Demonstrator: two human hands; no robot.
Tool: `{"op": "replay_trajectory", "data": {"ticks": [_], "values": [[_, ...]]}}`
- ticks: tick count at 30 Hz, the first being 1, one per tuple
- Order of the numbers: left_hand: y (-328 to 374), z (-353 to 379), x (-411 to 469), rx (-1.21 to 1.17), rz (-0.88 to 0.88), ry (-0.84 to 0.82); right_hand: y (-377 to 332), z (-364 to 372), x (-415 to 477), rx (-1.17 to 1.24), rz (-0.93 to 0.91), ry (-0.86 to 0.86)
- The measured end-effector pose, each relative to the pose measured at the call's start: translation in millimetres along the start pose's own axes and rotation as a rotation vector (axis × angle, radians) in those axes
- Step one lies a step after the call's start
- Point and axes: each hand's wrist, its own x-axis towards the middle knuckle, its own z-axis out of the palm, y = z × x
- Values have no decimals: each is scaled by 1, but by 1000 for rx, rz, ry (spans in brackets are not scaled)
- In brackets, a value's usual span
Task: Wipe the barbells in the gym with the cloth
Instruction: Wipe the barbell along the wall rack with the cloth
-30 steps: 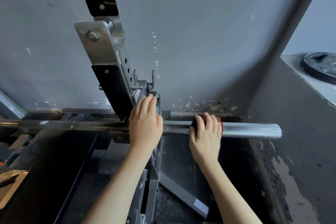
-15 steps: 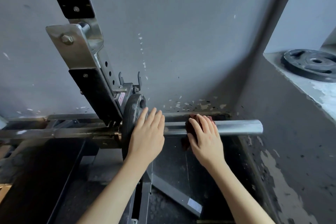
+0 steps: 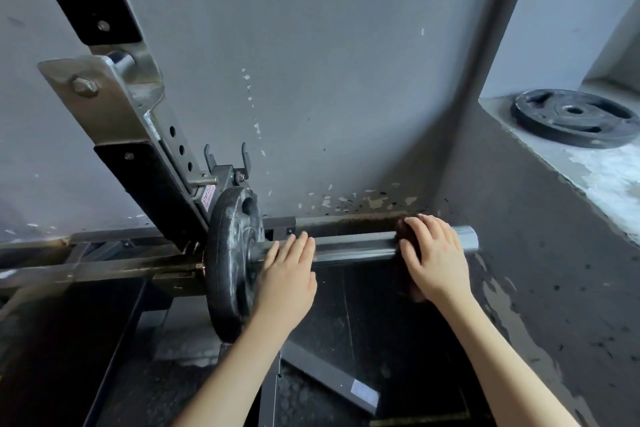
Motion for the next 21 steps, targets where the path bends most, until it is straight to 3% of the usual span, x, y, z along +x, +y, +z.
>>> {"op": "replay_trajectory", "data": {"ticks": [4, 6, 10, 16, 21], "values": [[2, 2, 2, 8, -12, 4, -30, 13, 8, 67, 279, 132], [2, 6, 3, 24, -18, 12, -33, 14, 1, 78, 238, 115], [-1, 13, 4, 26, -24, 26, 14, -7, -5, 31, -27, -21], [7, 6, 3, -18, -58, 30, 47, -20, 36, 80, 280, -122], [15, 3, 3, -30, -97, 50, 39, -18, 29, 162, 320, -31]]}}
